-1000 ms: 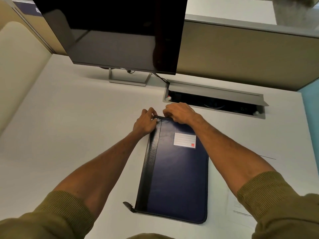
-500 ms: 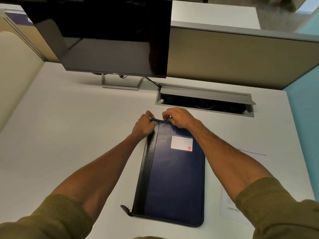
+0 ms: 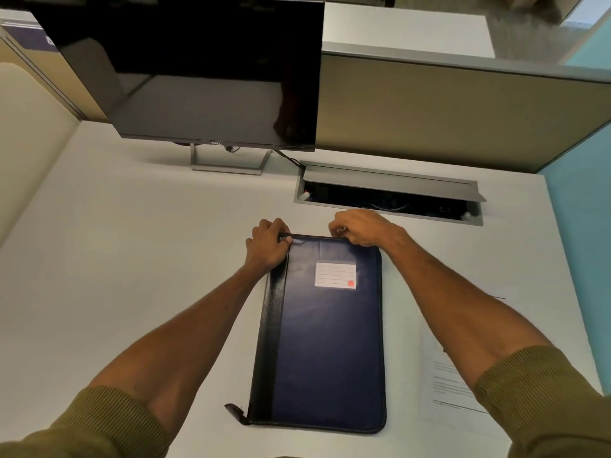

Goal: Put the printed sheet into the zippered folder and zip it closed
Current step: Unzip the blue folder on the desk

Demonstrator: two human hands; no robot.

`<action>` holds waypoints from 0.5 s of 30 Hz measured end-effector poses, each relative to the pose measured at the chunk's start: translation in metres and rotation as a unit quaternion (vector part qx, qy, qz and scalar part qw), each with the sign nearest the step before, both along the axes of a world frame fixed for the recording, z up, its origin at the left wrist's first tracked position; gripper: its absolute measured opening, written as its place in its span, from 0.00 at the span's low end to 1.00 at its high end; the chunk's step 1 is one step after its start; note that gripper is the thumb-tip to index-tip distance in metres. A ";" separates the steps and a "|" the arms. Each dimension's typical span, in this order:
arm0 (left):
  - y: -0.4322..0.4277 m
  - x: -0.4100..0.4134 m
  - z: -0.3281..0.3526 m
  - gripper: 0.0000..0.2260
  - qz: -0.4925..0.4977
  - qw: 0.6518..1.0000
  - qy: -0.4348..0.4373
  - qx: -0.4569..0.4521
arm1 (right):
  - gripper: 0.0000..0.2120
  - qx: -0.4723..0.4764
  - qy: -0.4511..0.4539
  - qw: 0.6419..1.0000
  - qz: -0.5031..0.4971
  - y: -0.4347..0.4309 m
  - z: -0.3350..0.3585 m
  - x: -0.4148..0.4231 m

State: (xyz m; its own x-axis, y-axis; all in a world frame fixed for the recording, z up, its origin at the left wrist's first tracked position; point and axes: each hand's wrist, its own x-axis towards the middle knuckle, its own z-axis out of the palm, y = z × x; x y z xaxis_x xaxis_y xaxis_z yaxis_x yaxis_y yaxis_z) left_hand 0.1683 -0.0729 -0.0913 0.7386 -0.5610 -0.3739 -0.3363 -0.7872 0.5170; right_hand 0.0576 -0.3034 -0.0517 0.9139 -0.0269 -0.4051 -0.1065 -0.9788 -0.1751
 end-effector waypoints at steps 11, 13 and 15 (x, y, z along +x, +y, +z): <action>-0.001 -0.007 0.000 0.12 0.020 0.999 -0.029 0.031 | 0.08 0.039 -0.030 0.979 -0.196 -0.035 -0.006 -0.091; -0.010 -0.013 0.002 0.13 0.022 0.998 -0.042 0.050 | 0.08 0.049 -0.056 0.970 -0.232 -0.026 -0.012 -0.100; -0.022 -0.021 0.006 0.14 0.004 0.997 -0.060 0.058 | 0.08 0.054 -0.078 0.961 -0.261 -0.018 -0.016 -0.104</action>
State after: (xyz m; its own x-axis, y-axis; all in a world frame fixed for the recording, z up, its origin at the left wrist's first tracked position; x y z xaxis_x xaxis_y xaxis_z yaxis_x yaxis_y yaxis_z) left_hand 0.1474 -0.0954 -0.0852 0.7854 -0.5139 -0.3451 -0.3840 -0.8418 0.3794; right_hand -0.0461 -0.3218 -0.0674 0.8370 -0.4631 -0.2916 -0.5421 -0.7741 -0.3269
